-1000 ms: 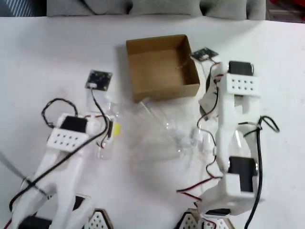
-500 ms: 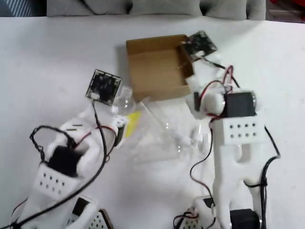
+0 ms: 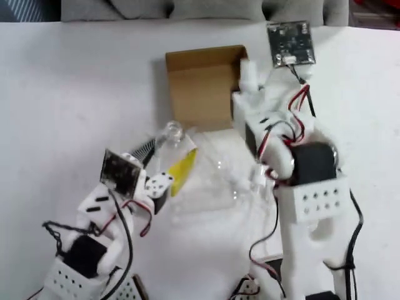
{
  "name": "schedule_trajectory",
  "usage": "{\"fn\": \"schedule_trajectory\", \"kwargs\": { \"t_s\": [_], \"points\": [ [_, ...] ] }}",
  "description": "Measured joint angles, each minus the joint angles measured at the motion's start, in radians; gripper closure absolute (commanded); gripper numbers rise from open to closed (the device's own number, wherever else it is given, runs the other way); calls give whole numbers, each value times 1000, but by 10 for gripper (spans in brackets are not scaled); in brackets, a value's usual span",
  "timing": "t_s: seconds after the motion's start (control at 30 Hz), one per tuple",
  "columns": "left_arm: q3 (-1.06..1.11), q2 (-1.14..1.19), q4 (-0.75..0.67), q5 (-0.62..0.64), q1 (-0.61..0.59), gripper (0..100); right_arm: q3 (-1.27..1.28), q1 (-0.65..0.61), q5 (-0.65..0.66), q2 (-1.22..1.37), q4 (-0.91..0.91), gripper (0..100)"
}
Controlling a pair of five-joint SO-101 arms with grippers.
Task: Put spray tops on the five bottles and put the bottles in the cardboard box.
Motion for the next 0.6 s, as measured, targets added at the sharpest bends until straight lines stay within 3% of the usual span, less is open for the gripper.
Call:
{"fn": "schedule_trajectory", "kwargs": {
  "t_s": [0.3,0.6],
  "points": [
    [106,-109,0,0,0,977,0,-245,-2,-75,-466,982],
    [153,-172,0,0,0,977,0,-304,-2,-75,-482,982]
  ]
}}
